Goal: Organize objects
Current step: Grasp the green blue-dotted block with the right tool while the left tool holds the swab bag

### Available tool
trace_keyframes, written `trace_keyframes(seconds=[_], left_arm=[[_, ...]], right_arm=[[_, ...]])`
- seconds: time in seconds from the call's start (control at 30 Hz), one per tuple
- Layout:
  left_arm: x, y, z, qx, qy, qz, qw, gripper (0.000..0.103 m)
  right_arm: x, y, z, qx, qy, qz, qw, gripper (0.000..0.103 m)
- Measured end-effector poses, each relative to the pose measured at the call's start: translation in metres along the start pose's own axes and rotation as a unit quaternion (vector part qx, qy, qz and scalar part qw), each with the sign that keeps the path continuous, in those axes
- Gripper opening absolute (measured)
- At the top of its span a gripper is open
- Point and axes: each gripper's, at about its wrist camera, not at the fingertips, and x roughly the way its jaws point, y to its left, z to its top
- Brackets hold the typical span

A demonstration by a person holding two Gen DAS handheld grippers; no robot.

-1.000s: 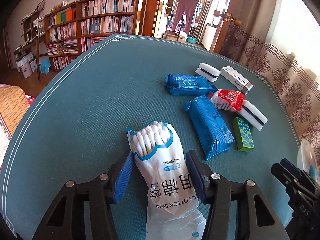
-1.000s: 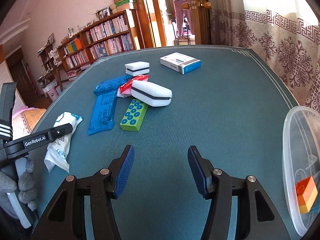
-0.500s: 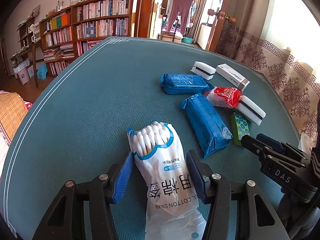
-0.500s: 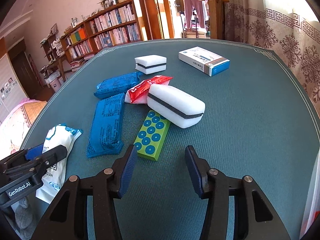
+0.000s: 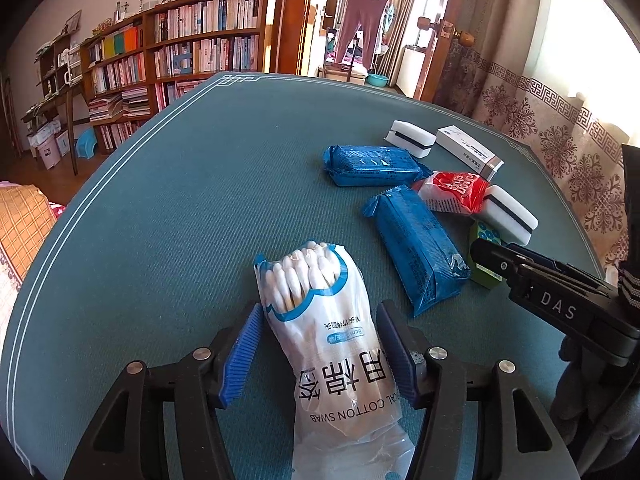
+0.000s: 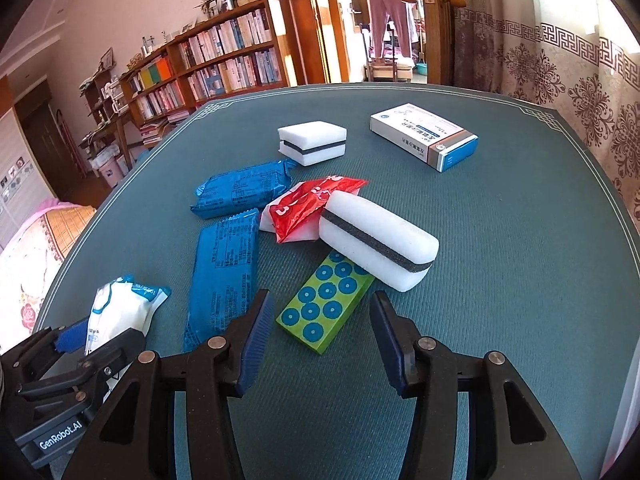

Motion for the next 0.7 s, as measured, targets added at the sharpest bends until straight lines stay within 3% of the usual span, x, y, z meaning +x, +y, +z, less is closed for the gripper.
trace_keyframes(seconds=[0.23, 0.4, 0.7], left_arm=[[0.006, 0.001, -0.001, -0.003, 0.01, -0.004, 0.9999, 0.065], [0.008, -0.002, -0.003, 0.005, 0.013, -0.003, 0.9999, 0.065], [0.006, -0.01, -0.004, 0.025, 0.014, -0.01, 0.9995, 0.055]], right_arm=[[0.012, 0.003, 0.0, -0.015, -0.006, -0.02, 1.0, 0.051], [0.01, 0.0, -0.002, -0.024, -0.007, -0.03, 0.999, 0.031], [-0.013, -0.014, -0.025, -0.017, -0.007, -0.019, 1.0, 0.031]])
